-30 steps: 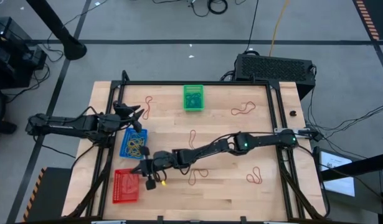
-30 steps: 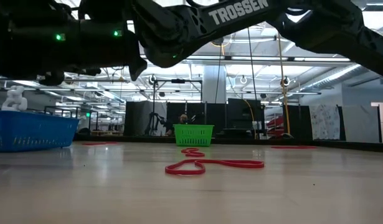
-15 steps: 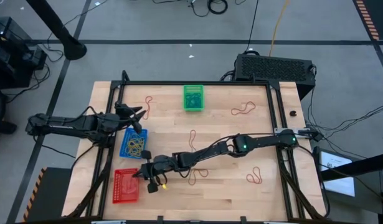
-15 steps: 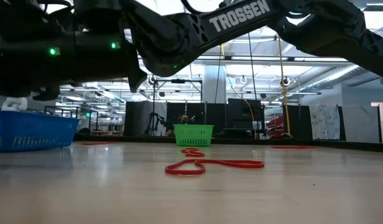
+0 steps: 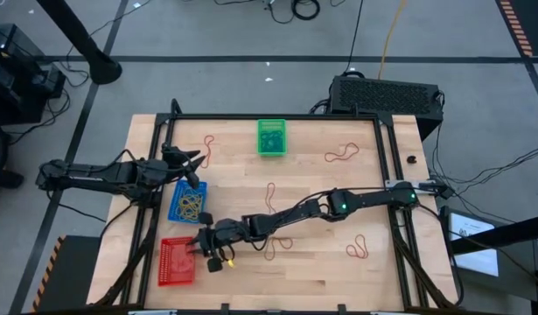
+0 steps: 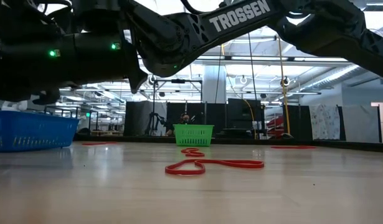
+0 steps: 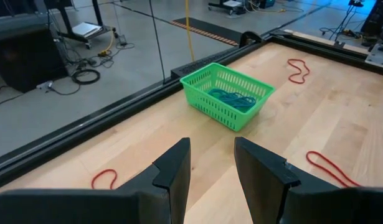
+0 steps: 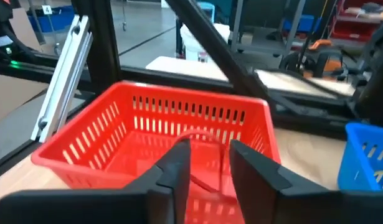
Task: Sort rubber bands into baskets
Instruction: Put the red rubber band into the red bin
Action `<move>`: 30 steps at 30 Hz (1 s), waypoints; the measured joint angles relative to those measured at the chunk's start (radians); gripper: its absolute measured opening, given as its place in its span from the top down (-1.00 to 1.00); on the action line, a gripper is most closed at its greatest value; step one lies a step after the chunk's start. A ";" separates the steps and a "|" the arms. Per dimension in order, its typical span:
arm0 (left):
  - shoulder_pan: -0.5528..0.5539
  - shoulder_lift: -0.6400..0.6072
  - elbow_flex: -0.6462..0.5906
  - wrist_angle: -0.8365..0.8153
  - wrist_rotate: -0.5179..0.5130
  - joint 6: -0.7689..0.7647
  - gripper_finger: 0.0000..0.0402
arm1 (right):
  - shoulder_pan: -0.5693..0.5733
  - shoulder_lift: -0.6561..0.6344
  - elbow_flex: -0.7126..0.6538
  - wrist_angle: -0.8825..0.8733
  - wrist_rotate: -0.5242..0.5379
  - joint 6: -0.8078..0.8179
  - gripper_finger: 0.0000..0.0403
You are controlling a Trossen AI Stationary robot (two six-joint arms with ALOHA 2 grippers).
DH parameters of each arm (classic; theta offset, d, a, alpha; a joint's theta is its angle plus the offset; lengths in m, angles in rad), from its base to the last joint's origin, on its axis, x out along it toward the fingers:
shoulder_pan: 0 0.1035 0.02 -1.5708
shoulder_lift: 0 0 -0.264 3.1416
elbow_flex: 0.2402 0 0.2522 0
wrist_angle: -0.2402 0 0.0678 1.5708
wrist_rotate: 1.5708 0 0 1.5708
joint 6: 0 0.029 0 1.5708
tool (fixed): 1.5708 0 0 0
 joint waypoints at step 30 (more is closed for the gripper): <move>0.000 0.000 0.010 -0.006 0.079 0.001 0.34 | -0.086 -0.445 0.007 -1.523 0.002 -0.114 0.25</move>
